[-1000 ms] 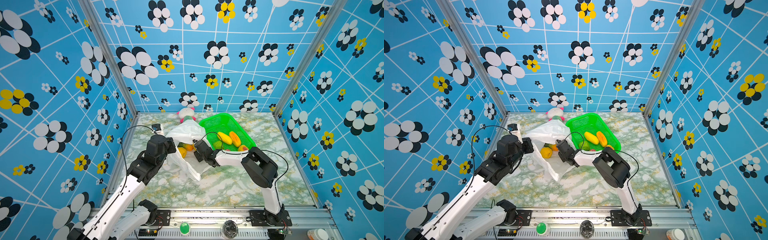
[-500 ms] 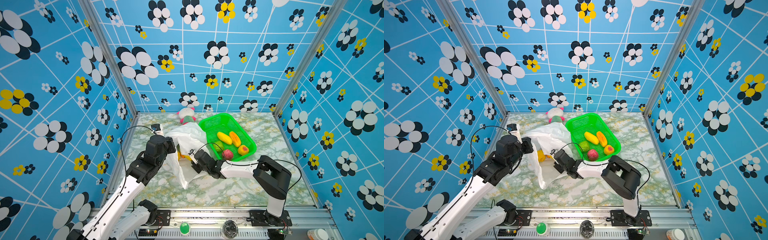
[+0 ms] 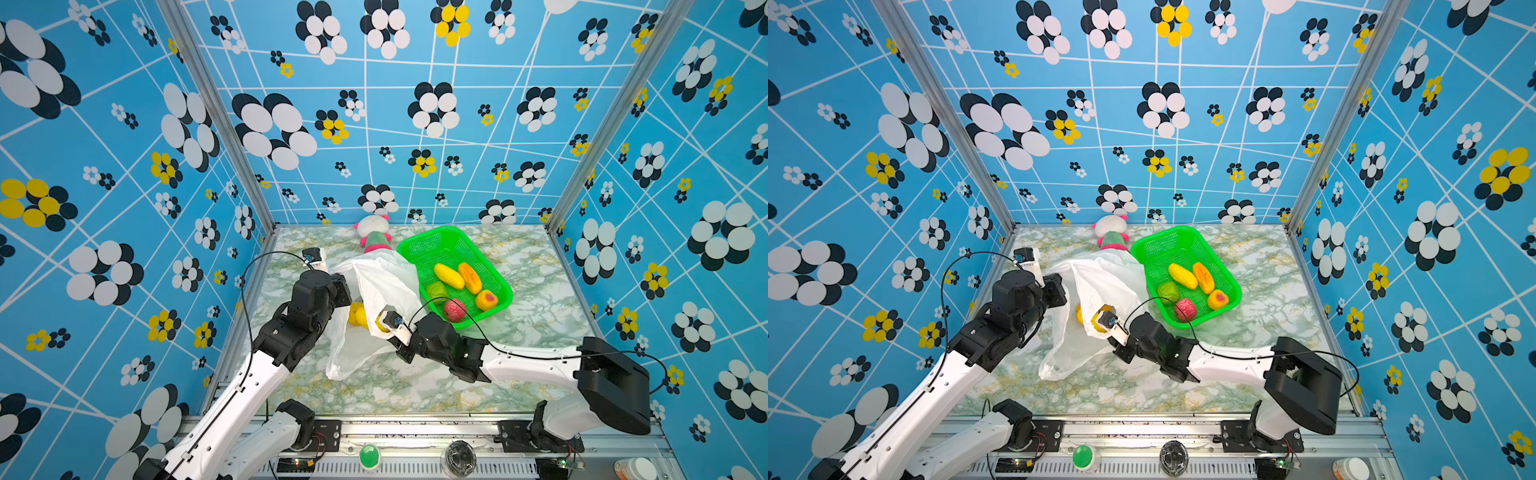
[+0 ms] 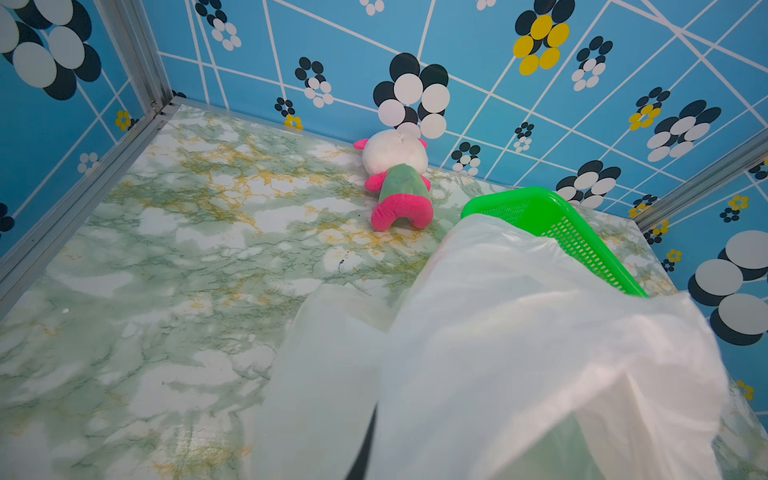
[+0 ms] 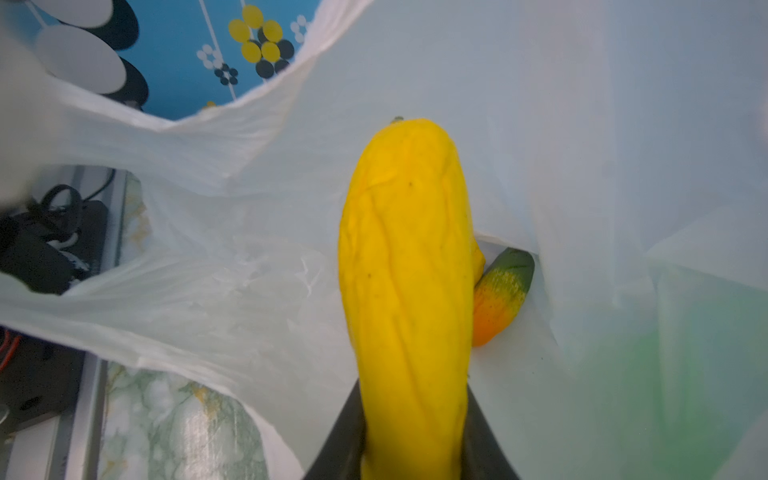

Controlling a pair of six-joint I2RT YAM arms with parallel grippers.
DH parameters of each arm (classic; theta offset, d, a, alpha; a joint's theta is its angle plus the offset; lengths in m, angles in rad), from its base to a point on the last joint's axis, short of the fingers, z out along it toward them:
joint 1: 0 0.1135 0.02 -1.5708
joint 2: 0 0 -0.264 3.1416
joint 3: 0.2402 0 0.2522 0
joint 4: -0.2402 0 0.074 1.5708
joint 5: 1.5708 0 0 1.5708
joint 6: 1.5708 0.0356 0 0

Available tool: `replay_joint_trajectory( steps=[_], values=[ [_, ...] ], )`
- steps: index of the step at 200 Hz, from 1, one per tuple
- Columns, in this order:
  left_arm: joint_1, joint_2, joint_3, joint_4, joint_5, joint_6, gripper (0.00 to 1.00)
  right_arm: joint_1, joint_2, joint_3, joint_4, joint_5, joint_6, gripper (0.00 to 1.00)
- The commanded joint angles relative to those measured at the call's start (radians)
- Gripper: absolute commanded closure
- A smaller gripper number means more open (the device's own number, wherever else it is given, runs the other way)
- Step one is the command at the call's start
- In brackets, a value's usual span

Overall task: Untie the knot of the plastic bag and take out the fruit
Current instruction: 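Lift the yellow mango out of the bag with the right gripper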

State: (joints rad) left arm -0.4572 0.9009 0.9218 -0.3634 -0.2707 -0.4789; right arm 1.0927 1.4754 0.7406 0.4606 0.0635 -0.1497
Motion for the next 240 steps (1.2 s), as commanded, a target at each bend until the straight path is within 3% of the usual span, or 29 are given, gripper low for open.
replay_joint_trajectory(
  steps=[1,82,113,169,196,240],
  values=[
    [0.008,-0.013,0.003,-0.002,-0.013,-0.010,0.94,0.005,-0.097,-0.065,0.113,-0.054,0.007,0.76],
    [0.008,-0.011,0.003,-0.001,-0.013,-0.011,0.94,0.005,-0.244,-0.147,0.152,-0.133,0.042,0.75],
    [0.008,-0.010,0.003,0.000,-0.014,-0.011,0.94,0.024,-0.182,-0.046,0.039,-0.163,0.054,0.75],
    [0.007,-0.011,0.003,-0.001,-0.015,-0.012,0.94,0.160,-0.035,0.100,-0.070,-0.103,-0.063,0.78],
    [0.007,-0.011,0.005,-0.002,-0.013,-0.012,0.94,0.176,-0.105,0.061,-0.046,-0.155,-0.056,0.79],
    [0.008,-0.010,0.002,0.000,-0.011,-0.013,0.94,0.173,-0.340,-0.149,0.140,-0.191,-0.026,0.80]
  ],
)
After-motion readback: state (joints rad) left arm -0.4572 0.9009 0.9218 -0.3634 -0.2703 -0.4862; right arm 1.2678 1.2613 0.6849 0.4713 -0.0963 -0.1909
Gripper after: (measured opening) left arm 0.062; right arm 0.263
